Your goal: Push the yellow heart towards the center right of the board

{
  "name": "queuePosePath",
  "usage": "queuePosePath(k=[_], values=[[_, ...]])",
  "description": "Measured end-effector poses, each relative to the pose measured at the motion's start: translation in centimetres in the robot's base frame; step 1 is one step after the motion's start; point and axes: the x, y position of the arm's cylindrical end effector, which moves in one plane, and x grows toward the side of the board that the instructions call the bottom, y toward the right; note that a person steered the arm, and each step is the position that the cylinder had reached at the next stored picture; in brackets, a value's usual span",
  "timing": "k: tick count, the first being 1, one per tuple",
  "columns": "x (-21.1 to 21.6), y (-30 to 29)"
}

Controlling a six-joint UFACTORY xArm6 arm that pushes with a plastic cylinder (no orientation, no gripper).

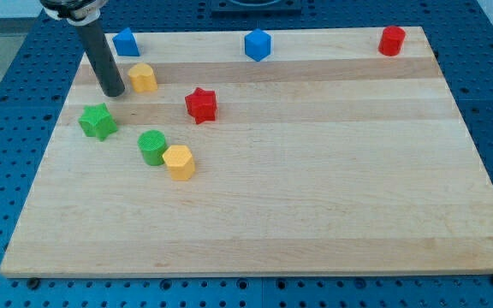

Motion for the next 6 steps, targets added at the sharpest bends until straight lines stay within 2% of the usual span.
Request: queuePosePath(k=[2,6], values=[[-1.8,2.0],[-3.7,14.5]])
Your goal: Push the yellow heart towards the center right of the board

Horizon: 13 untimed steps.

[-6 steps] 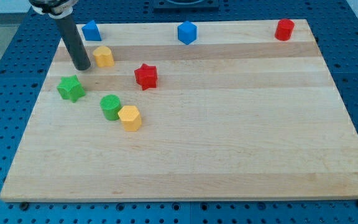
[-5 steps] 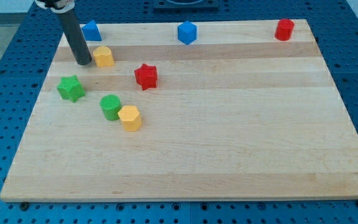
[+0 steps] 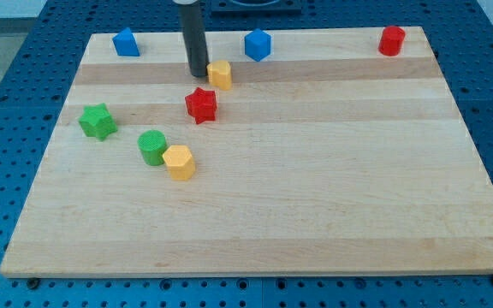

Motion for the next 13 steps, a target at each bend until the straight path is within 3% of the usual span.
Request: queuePosePath(k=[2,6,9,13], values=[[0.3,5.4],[8.8,9.7],[9.9,17.1],[13.7,20.7]])
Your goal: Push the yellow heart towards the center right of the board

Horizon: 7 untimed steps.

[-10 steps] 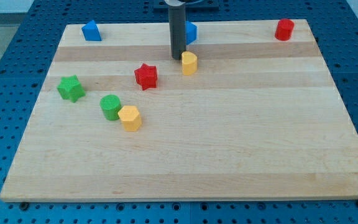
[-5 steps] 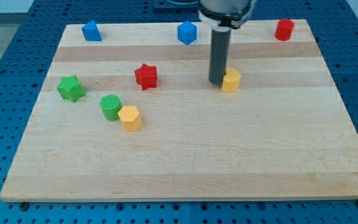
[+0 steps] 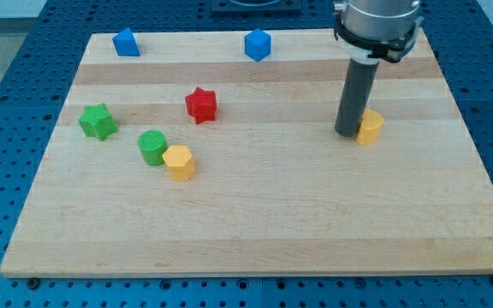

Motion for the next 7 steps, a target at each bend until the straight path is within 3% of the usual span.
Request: queuePosePath(k=[7], values=[[0.8,5.5]])
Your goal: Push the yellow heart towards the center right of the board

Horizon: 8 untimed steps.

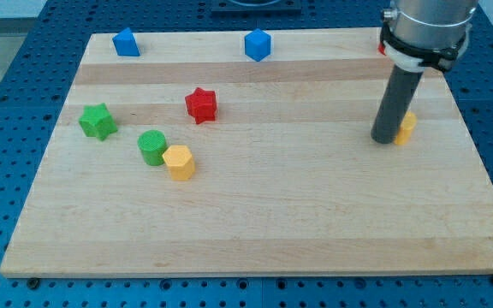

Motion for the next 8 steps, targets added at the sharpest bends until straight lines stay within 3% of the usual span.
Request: queuePosePath(k=[2,5,8], values=[[0.0,1.9],[3.2,5.4],[0.6,5.7]])
